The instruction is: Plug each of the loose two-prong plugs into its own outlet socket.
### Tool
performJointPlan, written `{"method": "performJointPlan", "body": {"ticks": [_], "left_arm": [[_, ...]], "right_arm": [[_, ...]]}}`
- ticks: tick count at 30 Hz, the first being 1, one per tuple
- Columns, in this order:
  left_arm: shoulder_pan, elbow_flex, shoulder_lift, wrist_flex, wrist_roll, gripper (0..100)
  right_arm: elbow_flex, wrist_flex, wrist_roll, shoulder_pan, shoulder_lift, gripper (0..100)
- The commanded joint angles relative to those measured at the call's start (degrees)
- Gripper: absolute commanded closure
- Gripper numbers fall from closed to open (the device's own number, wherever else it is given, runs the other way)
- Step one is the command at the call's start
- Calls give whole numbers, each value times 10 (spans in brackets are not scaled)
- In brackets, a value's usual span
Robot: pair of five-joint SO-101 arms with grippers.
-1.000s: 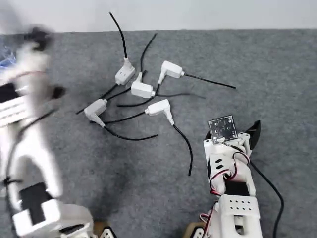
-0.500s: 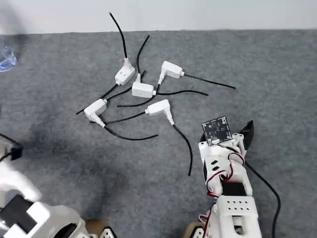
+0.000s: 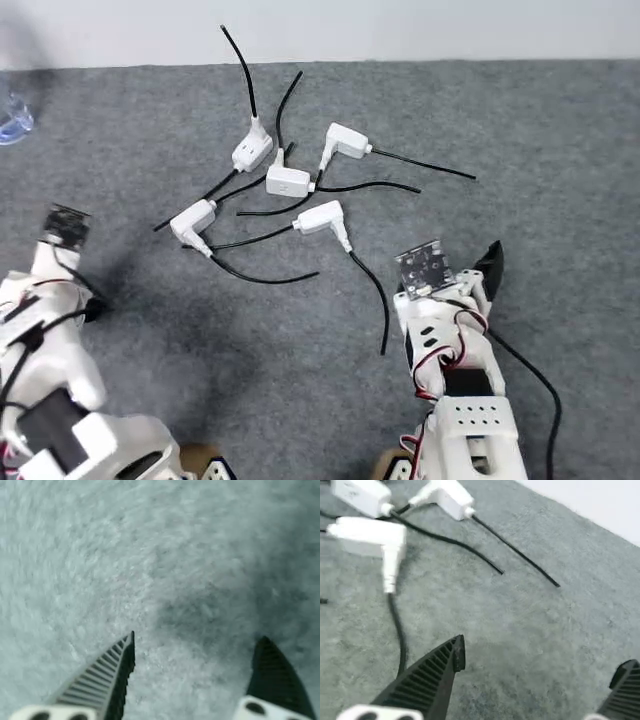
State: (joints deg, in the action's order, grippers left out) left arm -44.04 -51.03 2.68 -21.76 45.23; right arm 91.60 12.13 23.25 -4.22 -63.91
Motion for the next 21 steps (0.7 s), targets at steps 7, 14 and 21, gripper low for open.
{"method": "performJointPlan", "body": {"ticks": [7,14,21], "left_arm": [[-84,-73,-56,-14,247,644],[-156,-47,-117,-12,368,644],[-96,36,-7,-13,117,644]], "right_arm": [[-4,-10,18,-8,-9,564],[-5,-11,18,-14,-9,564],[-5,-12,18,-6,-10,564]]}}
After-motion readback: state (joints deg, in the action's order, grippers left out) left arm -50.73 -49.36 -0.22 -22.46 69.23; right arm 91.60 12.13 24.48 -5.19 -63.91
